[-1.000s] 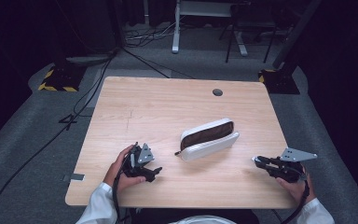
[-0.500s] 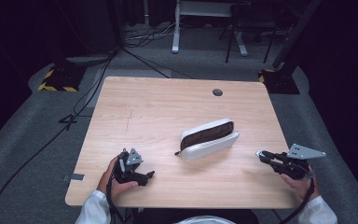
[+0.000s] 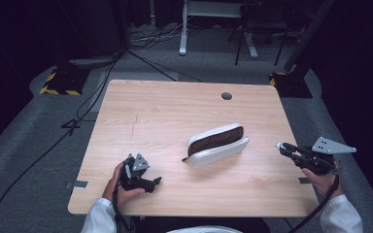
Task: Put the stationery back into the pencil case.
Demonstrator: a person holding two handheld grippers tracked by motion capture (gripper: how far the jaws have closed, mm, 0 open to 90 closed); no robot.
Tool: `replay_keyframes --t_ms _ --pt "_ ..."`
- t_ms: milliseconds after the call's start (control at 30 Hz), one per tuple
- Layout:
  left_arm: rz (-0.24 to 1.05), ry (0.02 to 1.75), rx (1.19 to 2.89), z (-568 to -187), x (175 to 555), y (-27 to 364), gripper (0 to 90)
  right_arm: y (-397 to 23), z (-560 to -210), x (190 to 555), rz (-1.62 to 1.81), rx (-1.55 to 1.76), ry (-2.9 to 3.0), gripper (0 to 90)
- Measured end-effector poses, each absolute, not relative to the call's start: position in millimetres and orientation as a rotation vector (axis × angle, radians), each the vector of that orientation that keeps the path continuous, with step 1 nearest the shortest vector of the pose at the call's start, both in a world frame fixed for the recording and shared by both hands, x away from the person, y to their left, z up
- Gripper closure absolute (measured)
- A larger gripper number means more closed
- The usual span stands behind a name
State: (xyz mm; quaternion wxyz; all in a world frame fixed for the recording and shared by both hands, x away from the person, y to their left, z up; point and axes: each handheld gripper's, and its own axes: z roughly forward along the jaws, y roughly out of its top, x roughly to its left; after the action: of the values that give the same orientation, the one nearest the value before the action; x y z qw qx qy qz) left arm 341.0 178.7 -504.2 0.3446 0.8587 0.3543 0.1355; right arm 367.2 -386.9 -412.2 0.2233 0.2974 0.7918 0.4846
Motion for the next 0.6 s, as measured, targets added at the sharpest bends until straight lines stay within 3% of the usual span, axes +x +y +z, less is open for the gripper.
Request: replay_keyframes --t_ms 600 --pt "0.349 0.917 2.230 -504.3 341.4 178.7 15.2 -341.4 -369.1 387.6 1.324 0.663 2.199 73.5"
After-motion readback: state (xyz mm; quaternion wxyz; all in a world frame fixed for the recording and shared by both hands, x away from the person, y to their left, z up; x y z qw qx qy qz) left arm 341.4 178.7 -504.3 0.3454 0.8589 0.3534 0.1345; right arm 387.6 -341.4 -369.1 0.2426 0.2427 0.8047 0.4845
